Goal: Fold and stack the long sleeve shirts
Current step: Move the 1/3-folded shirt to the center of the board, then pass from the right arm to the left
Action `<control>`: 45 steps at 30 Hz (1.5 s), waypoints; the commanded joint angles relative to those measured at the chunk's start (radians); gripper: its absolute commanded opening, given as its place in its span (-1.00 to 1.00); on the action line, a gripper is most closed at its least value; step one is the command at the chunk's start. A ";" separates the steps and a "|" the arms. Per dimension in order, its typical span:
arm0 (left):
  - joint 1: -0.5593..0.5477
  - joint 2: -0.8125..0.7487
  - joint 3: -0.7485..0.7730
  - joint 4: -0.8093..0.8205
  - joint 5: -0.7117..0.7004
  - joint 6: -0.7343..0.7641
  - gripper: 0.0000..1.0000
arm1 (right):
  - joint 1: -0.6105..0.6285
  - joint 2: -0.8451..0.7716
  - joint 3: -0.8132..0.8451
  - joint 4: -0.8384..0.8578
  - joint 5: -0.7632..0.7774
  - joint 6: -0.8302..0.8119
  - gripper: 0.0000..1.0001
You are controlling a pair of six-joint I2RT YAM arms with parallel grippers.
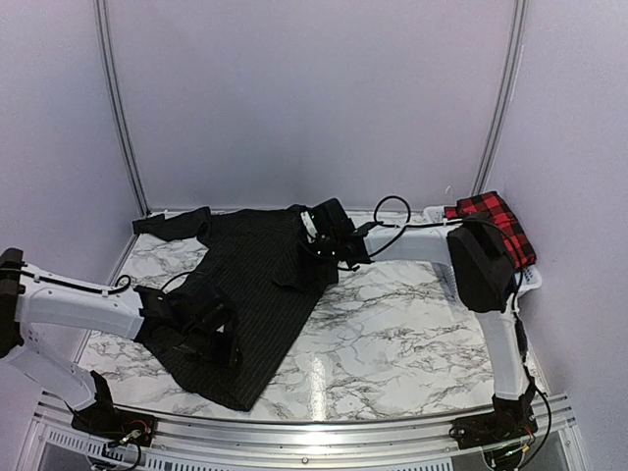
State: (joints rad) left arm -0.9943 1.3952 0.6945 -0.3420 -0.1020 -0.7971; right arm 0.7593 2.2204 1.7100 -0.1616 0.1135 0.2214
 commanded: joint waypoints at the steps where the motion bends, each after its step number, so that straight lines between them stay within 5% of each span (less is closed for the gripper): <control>1: -0.001 0.123 0.048 0.077 0.080 0.079 -0.21 | -0.009 0.106 0.033 -0.111 -0.103 0.070 -1.00; 7: -0.087 0.267 0.157 0.083 0.155 0.089 -0.27 | -0.060 0.107 -0.033 -0.159 -0.061 0.060 -1.00; 13: -0.190 0.390 0.309 0.090 0.211 0.082 -0.28 | -0.168 -0.034 -0.283 -0.102 -0.015 0.057 -1.00; 18: -0.197 0.398 0.383 0.085 0.207 0.086 -0.27 | -0.211 -0.134 -0.333 -0.088 -0.040 -0.009 -0.98; 23: -0.140 0.342 0.446 0.066 0.130 0.087 -0.21 | -0.189 -0.196 -0.262 -0.126 -0.123 -0.043 -0.99; 29: -0.007 0.335 0.564 0.093 0.013 0.236 0.06 | -0.164 -0.350 -0.303 -0.012 -0.423 -0.066 -1.00; 36: 0.158 0.386 0.701 0.225 0.190 0.371 0.25 | -0.091 -0.439 -0.331 0.043 -0.551 -0.155 -1.00; 45: 0.220 0.433 0.798 0.232 0.248 0.494 0.39 | -0.045 -0.461 -0.326 0.035 -0.602 -0.213 -1.00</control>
State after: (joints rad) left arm -0.7883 1.8015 1.4559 -0.1501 0.0978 -0.3775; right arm 0.6903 1.7706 1.3792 -0.1284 -0.4152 0.0490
